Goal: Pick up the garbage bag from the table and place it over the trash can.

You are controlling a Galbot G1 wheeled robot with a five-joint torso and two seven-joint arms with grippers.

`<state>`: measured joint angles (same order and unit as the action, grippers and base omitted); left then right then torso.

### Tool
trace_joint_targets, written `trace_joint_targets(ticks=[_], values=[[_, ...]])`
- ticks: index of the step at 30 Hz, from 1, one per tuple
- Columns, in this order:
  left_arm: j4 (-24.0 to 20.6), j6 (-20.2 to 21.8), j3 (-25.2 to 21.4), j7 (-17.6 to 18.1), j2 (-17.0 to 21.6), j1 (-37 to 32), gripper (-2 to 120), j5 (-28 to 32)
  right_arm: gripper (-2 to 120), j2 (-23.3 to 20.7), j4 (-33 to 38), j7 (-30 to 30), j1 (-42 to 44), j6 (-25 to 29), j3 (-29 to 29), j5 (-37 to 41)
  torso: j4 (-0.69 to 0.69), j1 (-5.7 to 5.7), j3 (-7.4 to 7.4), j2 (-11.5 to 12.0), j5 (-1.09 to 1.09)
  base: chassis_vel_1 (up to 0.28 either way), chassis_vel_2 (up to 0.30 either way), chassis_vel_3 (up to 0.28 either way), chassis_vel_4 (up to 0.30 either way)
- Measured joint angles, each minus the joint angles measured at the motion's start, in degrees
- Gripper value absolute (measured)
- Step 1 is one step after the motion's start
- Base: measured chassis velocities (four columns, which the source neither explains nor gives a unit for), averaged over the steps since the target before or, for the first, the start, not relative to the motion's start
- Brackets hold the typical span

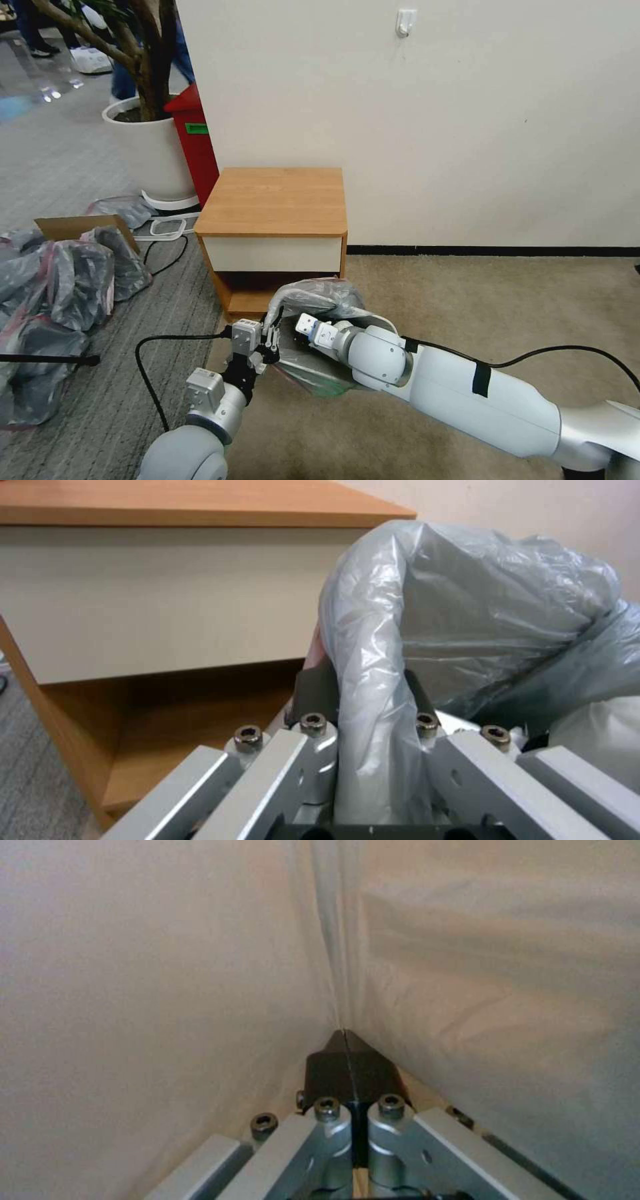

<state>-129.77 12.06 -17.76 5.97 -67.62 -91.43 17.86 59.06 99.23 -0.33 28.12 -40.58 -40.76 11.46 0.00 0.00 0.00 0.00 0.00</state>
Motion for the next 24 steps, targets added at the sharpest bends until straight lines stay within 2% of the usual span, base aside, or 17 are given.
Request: trace_joint_targets(ticks=[24], values=[[-2.5, 0.0, 0.0, -1.0, -0.5, -1.5, 7, -0.7, 0, 1.7, -3.1, 0.2, -1.4, 0.0, -1.3, 1.2, 0.00, 0.00, 0.00, 0.0, 0.00, 0.000, 0.000, 0.000, 0.000]])
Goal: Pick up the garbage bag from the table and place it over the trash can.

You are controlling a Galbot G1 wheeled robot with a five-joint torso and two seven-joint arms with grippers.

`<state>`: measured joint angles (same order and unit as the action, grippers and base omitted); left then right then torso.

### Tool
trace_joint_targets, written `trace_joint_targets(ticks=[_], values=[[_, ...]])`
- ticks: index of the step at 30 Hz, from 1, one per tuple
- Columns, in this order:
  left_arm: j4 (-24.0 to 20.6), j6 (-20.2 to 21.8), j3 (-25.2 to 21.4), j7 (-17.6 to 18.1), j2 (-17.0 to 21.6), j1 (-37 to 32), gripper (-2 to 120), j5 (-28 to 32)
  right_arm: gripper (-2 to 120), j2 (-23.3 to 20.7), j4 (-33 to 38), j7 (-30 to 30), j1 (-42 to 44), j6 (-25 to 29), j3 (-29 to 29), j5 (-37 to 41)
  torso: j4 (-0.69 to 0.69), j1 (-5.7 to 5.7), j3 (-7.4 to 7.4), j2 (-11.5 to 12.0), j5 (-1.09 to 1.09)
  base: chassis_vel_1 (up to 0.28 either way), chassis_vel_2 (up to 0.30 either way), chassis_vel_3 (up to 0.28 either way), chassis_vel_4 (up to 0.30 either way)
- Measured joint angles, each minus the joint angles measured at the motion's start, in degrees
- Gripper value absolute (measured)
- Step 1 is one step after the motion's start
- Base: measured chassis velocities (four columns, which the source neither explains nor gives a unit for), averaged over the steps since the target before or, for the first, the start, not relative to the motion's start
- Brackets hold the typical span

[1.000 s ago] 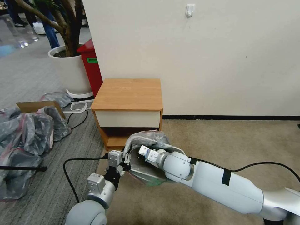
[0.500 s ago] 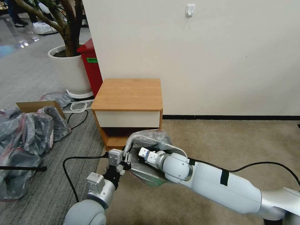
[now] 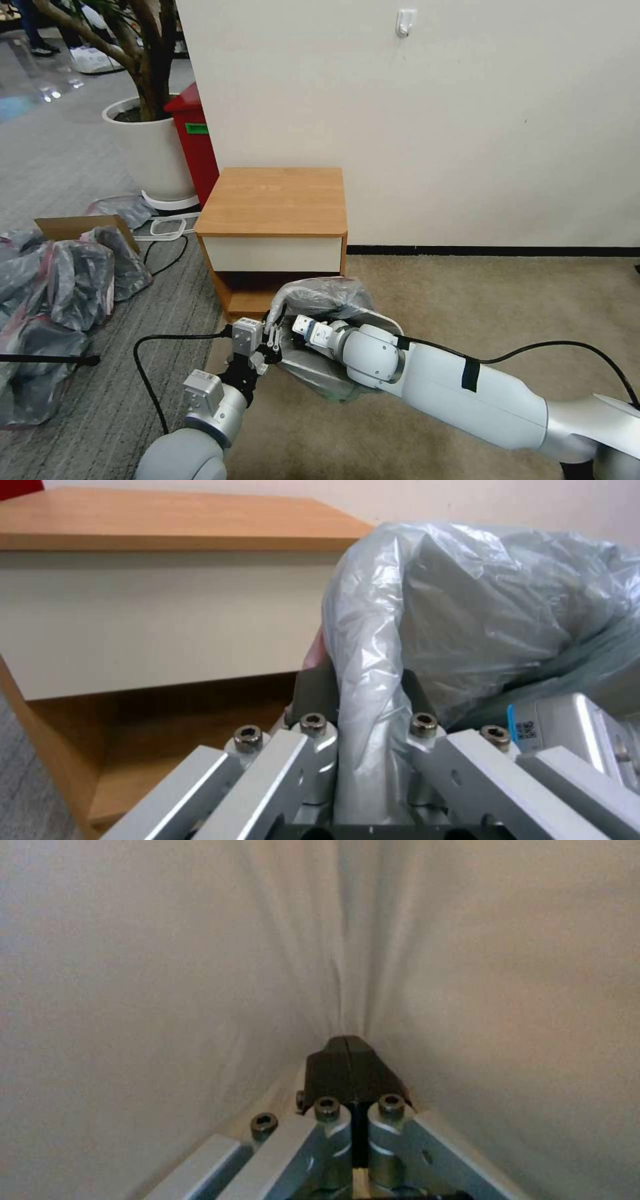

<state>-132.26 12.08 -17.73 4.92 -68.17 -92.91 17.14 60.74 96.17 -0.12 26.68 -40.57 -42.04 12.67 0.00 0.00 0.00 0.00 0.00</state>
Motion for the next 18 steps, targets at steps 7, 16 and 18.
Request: trace_joint_targets(ticks=[7, 16, 18], values=[[1.6, 0.0, -1.3, 0.4, -0.3, 0.3, 7, 0.7, 0, -2.1, 5.2, 0.3, -0.1, -0.1, 0.6, 2.3, 0.00, 0.00, 0.00, 0.0, -0.01, 0.000, 0.000, 0.000, 0.000], [6.1, 1.0, -2.0, 4.7, -0.8, 2.2, 7, 7.3, 0, -5.1, 9.8, 0.4, 0.6, -0.1, 1.5, 6.1, 0.00, 0.00, 0.00, 0.0, 0.00, 0.000, 0.000, 0.000, 0.000], [6.4, 1.2, -2.0, 5.2, -0.9, 2.4, 7, 8.2, 0, -5.3, 10.1, 0.4, 0.9, -0.1, 1.7, 6.5, 0.00, 0.00, 0.00, 0.0, 0.00, 0.000, 0.000, 0.000, 0.000]])
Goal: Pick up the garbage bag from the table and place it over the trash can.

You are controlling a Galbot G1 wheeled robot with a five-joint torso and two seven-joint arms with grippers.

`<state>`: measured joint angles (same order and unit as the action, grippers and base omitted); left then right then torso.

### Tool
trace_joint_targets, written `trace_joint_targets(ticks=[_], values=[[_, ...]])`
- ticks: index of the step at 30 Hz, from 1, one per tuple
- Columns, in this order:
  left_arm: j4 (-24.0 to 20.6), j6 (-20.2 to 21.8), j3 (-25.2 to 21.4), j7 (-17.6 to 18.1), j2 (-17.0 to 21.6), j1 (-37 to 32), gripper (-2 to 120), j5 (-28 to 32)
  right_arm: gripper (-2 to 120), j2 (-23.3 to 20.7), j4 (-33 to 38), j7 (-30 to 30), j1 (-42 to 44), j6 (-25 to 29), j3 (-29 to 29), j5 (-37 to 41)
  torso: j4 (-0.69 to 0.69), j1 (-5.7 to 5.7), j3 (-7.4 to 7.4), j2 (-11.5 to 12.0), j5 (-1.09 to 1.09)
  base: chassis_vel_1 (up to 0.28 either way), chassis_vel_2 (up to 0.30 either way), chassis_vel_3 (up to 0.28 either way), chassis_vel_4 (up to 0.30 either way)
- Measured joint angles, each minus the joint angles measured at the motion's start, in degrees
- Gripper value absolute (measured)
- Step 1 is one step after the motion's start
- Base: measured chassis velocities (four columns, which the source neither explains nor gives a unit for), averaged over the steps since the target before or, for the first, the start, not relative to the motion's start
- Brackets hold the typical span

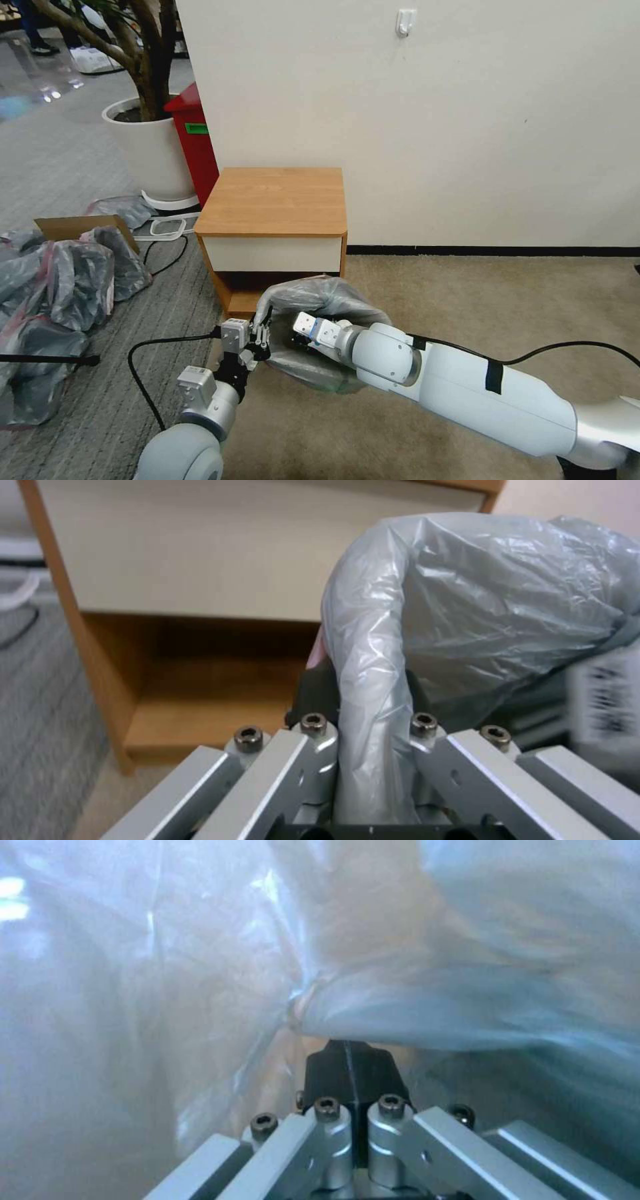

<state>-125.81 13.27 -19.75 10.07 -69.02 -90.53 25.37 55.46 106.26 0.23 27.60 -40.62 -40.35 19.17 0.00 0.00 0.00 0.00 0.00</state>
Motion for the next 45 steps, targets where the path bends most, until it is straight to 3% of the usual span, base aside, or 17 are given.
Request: trace_joint_targets(ticks=[10, 13, 17, 20, 21, 30, 35, 39, 40, 45], values=[[4.4, 1.1, -0.1, 3.6, -1.4, 2.4, 7, 7.0, 0, -2.1, 5.7, 0.3, 6.2, 0.1, 6.4, 3.4, -0.01, 0.00, 0.00, 0.0, 0.00, 0.000, 0.000, 0.000, 0.000], [5.2, 1.9, 0.0, 5.7, -1.9, 2.7, 7, 10.9, 0, -2.7, 10.6, 1.5, 14.3, 1.0, 15.0, 5.3, -0.01, 0.00, 0.00, 0.0, -0.01, 0.000, 0.000, 0.000, 0.000], [5.9, 2.1, -0.2, 6.7, -2.2, 2.8, 7, 12.6, 0, -3.3, 14.0, 2.4, 21.8, 6.7, 22.1, 6.3, 0.00, 0.00, 0.01, 0.0, 0.00, 0.000, 0.000, 0.000, 0.000], [6.0, 2.1, -0.2, 6.8, -2.3, 2.8, 7, 13.0, 0, -3.7, 14.6, 2.6, 24.6, 10.6, 24.3, 6.6, 0.01, 0.00, 0.00, 0.0, -0.01, 0.000, 0.000, 0.000, 0.000], [6.0, 2.1, -0.2, 7.0, -2.5, 2.8, 7, 13.6, 0, -3.7, 15.2, 2.6, 27.4, 13.9, 27.0, 6.9, 0.00, -0.01, 0.00, 0.0, 0.00, 0.000, 0.000, 0.000, 0.000], [5.0, 2.4, -0.4, 8.3, -3.3, 1.6, 7, 17.3, 0, -1.9, 17.4, 7.0, 36.3, 21.9, 37.5, 8.2, -0.01, -0.01, 0.00, 0.0, 0.00, 0.000, 0.000, 0.000, 0.000], [3.8, 2.6, -1.2, 8.7, -3.8, 0.2, 7, 19.4, 0, 1.4, 19.2, 9.1, 41.9, 25.4, 42.4, 8.1, -0.01, -0.01, 0.00, 0.0, 0.01, 0.000, 0.000, 0.000, 0.000], [2.6, 2.9, -1.7, 9.0, -4.7, -1.4, 7, 20.9, 0, 8.0, 20.6, 10.2, 50.6, 29.1, 48.9, 2.6, -0.01, -0.01, 0.00, 0.0, 0.00, 0.000, 0.000, 0.000, 0.000], [2.6, 2.9, -1.7, 9.0, -4.7, -1.4, 7, 20.9, 0, 8.0, 20.6, 10.2, 50.6, 29.1, 48.9, 2.6, -0.01, -0.01, 0.00, 0.0, 0.00, 0.000, 0.000, 0.000, 0.000], [1.0, 4.3, -1.6, 9.4, -5.2, -3.2, 7, 21.2, 22, 13.2, 20.7, 13.6, 58.7, 35.2, 54.0, -6.0, 0.00, -0.01, 0.01, 0.0, 0.00, 0.000, 0.000, 0.000, 0.000]])
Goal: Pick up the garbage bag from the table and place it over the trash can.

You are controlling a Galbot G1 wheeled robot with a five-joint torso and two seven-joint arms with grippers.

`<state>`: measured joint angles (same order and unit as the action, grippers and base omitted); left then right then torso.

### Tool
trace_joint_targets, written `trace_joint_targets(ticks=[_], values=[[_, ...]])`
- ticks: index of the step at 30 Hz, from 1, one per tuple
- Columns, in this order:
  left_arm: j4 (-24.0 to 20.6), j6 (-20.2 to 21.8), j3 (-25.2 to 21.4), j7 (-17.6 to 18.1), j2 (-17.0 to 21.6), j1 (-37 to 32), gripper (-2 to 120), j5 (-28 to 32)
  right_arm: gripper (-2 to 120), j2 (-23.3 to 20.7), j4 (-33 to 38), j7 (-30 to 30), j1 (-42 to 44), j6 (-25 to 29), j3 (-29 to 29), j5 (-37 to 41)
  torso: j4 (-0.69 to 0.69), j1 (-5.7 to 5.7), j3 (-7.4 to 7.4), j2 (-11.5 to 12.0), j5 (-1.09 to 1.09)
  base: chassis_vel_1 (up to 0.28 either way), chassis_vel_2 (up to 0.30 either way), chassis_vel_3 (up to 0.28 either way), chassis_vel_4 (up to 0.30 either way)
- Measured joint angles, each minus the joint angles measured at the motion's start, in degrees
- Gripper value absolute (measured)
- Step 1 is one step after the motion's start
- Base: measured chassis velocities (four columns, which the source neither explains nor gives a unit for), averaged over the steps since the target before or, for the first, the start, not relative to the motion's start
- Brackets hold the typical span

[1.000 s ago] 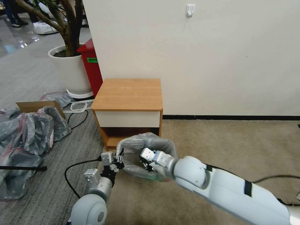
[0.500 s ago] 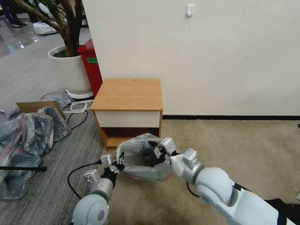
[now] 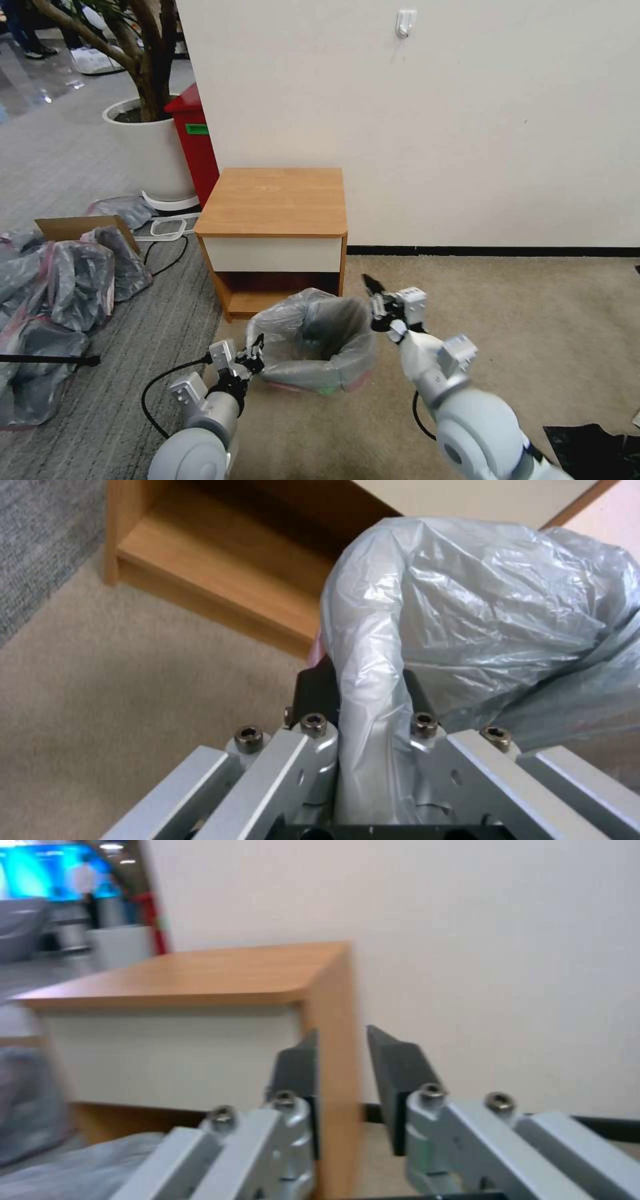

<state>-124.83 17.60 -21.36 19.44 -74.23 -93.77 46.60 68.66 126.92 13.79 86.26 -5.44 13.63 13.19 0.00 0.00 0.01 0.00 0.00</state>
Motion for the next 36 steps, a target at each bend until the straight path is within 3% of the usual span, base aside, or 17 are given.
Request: trace_joint_targets(ticks=[3, 10, 22, 36], values=[[-0.6, 0.7, 0.0, 0.1, 0.2, -0.6, 7, -0.1, 28, 1.5, -0.3, 1.1, 2.0, 1.6, 1.4, -2.1, 0.00, 0.00, 0.00, 0.0, 0.00, 0.000, 0.000, 0.000, 0.000], [-1.2, 2.2, 0.1, 0.0, 1.1, -3.4, 7, -3.5, 58, 3.5, -2.5, 4.9, 5.9, 6.7, 4.2, -4.4, 0.00, 0.00, -0.01, 0.0, 0.00, 0.000, 0.000, 0.000, 0.000], [0.8, 2.1, 2.7, -1.2, -0.2, -3.7, 7, -5.9, 98, 3.4, -2.6, 7.5, 6.8, 7.9, 4.5, -4.3, 0.00, 0.00, -0.01, 0.0, 0.00, 0.000, 0.000, 0.000, 0.000], [3.2, 1.5, 4.7, -1.4, -0.3, -3.8, 7, -10.8, 100, 3.7, -2.6, 8.1, 7.3, 8.1, 4.6, -4.1, 0.00, 0.00, -0.01, 0.0, 0.00, 0.000, 0.000, 0.000, 0.000]])
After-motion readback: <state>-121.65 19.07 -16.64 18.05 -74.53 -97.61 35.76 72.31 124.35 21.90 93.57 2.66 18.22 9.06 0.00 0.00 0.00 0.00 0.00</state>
